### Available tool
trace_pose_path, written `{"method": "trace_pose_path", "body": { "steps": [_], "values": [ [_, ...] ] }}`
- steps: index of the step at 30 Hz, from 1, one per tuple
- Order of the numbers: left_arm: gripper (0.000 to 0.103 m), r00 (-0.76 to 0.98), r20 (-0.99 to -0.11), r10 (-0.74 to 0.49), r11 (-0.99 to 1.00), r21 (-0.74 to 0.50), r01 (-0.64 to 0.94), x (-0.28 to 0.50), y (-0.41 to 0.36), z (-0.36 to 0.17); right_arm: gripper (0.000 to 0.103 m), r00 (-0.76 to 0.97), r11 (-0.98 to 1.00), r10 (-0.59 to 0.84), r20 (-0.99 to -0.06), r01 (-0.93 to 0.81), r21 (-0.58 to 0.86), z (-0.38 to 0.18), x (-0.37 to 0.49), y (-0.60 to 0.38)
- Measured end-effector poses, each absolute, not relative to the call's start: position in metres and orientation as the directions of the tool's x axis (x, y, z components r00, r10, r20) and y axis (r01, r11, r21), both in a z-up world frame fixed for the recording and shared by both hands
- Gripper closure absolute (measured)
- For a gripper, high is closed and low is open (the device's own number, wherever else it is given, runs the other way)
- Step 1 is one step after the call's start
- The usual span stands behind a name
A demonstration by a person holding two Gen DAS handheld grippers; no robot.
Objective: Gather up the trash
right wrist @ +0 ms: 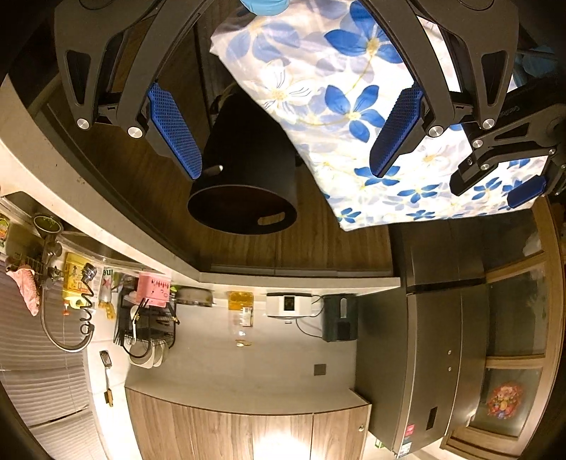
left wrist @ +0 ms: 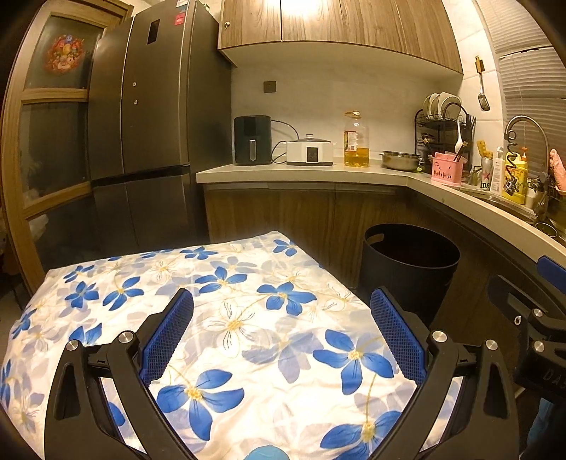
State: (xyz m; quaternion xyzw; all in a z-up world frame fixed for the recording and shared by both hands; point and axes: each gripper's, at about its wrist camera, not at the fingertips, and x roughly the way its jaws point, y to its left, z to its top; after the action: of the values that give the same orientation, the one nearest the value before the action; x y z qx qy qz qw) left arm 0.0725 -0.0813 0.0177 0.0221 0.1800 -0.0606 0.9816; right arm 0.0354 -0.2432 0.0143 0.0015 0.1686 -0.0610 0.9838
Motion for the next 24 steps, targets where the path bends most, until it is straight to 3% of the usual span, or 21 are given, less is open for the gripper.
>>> {"method": "trace_pose_path", "body": {
  "steps": [24],
  "values": [
    [0.006,0.929,-0.35,-0.119,0.992,-0.006,0.125,0.06,-0.06,0.014,0.009,0.94,0.991,-0.134,-0.315,0.127,-0.043,0.015,0.024,-0.219]
  ]
}}
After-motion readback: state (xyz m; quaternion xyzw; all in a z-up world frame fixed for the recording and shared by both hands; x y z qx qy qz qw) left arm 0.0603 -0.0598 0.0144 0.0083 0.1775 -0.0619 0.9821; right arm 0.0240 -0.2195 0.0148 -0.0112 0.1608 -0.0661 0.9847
